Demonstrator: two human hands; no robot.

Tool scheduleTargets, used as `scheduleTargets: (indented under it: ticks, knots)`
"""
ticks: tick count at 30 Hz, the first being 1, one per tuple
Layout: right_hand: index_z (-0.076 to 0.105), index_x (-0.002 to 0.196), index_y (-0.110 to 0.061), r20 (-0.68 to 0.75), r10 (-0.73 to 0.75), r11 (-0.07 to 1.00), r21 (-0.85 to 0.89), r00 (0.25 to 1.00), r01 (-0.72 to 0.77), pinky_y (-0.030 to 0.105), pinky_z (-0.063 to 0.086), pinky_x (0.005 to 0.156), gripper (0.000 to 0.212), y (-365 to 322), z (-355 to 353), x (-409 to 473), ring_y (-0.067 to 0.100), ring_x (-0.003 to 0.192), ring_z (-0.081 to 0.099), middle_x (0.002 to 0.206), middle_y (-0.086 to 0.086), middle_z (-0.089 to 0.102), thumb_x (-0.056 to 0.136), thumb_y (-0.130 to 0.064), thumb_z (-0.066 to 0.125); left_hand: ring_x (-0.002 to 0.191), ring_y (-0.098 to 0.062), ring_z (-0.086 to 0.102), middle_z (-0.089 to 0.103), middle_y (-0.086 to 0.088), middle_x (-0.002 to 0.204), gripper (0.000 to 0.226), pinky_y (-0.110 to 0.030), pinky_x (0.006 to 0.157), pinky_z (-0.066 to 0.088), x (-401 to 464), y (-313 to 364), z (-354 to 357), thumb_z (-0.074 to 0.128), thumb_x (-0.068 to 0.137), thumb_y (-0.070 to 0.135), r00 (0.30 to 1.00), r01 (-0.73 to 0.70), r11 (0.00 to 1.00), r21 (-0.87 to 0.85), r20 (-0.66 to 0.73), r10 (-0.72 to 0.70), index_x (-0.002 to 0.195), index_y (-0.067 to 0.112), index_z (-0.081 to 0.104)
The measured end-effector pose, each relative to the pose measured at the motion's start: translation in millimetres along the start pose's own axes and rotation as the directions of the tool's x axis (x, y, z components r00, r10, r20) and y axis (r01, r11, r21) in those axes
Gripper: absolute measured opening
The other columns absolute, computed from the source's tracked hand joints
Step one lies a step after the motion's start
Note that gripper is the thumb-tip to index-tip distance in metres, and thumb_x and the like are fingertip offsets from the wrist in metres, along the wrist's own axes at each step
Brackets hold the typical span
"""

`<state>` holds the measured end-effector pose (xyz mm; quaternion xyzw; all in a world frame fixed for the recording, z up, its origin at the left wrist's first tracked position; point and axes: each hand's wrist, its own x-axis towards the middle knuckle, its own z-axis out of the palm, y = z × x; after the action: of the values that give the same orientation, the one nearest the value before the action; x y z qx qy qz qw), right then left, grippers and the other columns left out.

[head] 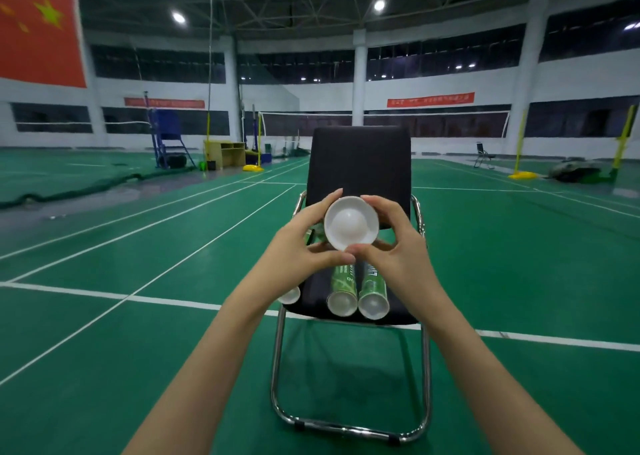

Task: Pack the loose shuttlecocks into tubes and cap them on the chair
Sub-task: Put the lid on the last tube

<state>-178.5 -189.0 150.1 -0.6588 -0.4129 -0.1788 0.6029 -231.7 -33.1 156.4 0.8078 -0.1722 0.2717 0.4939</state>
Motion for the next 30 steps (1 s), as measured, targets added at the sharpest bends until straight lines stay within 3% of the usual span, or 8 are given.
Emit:
scheduleTargets:
  ticks: [4, 7, 12, 16, 21, 25, 27, 30]
  knots:
    - [0.054, 0.11, -0.032, 0.027, 0.084, 0.995, 0.058, 0.996, -0.085, 0.013, 0.049, 0.079, 0.059, 41.6, 14.4, -0.8, -0.002, 0.107, 0.053, 0.115, -0.018, 0.055, 0.067, 0.001, 0.078, 0.124, 0.009, 0.042, 0.049, 0.018, 0.135, 0.06, -0.015, 0.099, 0.04, 0.3, -39.9, 0.6, 0.069, 0.083, 0.016, 0.997, 0.081, 0.996, -0.045, -0.014, -0.082, 0.131, 0.039, 0.043]
    - [0.054, 0.102, -0.038, 0.026, 0.137, 0.987, 0.076, 0.99, -0.139, 0.014, 0.049, 0.079, 0.063, 72.4, 24.8, -3.2, 0.001, 0.104, 0.054, 0.11, -0.019, 0.057, 0.063, 0.004, 0.079, 0.128, 0.002, 0.042, 0.051, 0.014, 0.136, 0.052, -0.026, 0.109, 0.034, 0.9, -75.0, 2.5, 0.062, 0.089, 0.01, 0.993, 0.116, 0.993, -0.014, -0.016, -0.116, 0.13, 0.038, 0.046]
    - [0.054, 0.108, -0.036, 0.047, 0.192, 0.978, 0.072, 0.98, -0.195, 0.012, 0.046, 0.085, 0.064, 117.4, 39.1, -6.5, -0.009, 0.104, 0.051, 0.115, -0.02, 0.055, 0.063, 0.003, 0.079, 0.117, 0.001, 0.053, 0.06, 0.014, 0.124, 0.056, -0.02, 0.099, 0.041, 2.4, -119.9, 8.5, 0.063, 0.085, 0.002, 0.981, 0.188, 0.982, -0.017, -0.055, -0.188, 0.12, 0.045, 0.052]
    - [0.047, 0.124, -0.026, 0.137, 0.197, 0.98, -0.058, 0.971, -0.191, 0.012, 0.04, 0.094, 0.07, 151.8, 43.9, -6.3, 0.0, 0.114, 0.048, 0.125, -0.015, 0.051, 0.066, -0.004, 0.079, 0.098, -0.012, 0.057, 0.067, 0.004, 0.111, 0.06, -0.02, 0.089, 0.043, 5.3, -155.6, 13.2, 0.067, 0.081, 0.005, 0.97, 0.234, 0.969, 0.084, -0.096, -0.225, 0.117, 0.051, 0.052]
    - [0.041, 0.136, -0.025, 0.287, 0.206, 0.923, -0.375, 0.936, -0.088, 0.023, 0.033, 0.106, 0.067, 188.2, 51.1, -3.2, 0.004, 0.125, 0.039, 0.141, -0.007, 0.043, 0.078, -0.009, 0.07, 0.095, 0.01, 0.049, 0.06, 0.008, 0.122, 0.065, 0.002, 0.079, 0.033, 4.4, -195.2, 22.5, 0.07, 0.08, 0.006, 0.967, 0.253, 0.936, 0.244, -0.076, -0.242, 0.133, 0.034, 0.046]
    - [0.039, 0.136, -0.025, 0.362, 0.222, 0.868, -0.496, 0.905, -0.015, 0.039, 0.037, 0.104, 0.06, 207.1, 61.5, 9.7, 0.022, 0.122, 0.049, 0.136, -0.001, 0.05, 0.084, -0.005, 0.061, 0.096, -0.017, 0.058, 0.06, -0.019, 0.124, 0.059, 0.0, 0.075, 0.034, 9.4, -222.8, 30.0, 0.064, 0.085, 0.002, 0.96, 0.279, 0.889, 0.363, -0.119, -0.252, 0.137, 0.023, 0.046]
    - [0.032, 0.138, -0.029, 0.385, 0.296, 0.859, -0.507, 0.874, -0.068, 0.038, 0.04, 0.1, 0.065, 212.3, 66.3, 18.5, 0.005, 0.103, 0.057, 0.136, -0.002, 0.051, 0.083, -0.011, 0.062, 0.104, -0.021, 0.061, 0.058, -0.021, 0.127, 0.052, 0.001, 0.076, 0.035, 16.0, -233.5, 28.5, 0.057, 0.089, -0.003, 0.963, 0.269, 0.887, 0.374, -0.123, -0.24, 0.136, 0.017, 0.048]
    - [0.023, 0.14, -0.036, 0.389, 0.357, 0.879, -0.448, 0.849, -0.164, 0.04, 0.038, 0.102, 0.075, 218.3, 67.9, 26.5, -0.013, 0.09, 0.056, 0.142, -0.006, 0.044, 0.08, -0.017, 0.064, 0.098, -0.001, 0.059, 0.051, -0.009, 0.138, 0.047, 0.002, 0.081, 0.035, 27.8, -246.4, 22.6, 0.052, 0.092, -0.001, 0.967, 0.251, 0.871, 0.421, -0.081, -0.24, 0.134, 0.018, 0.05]
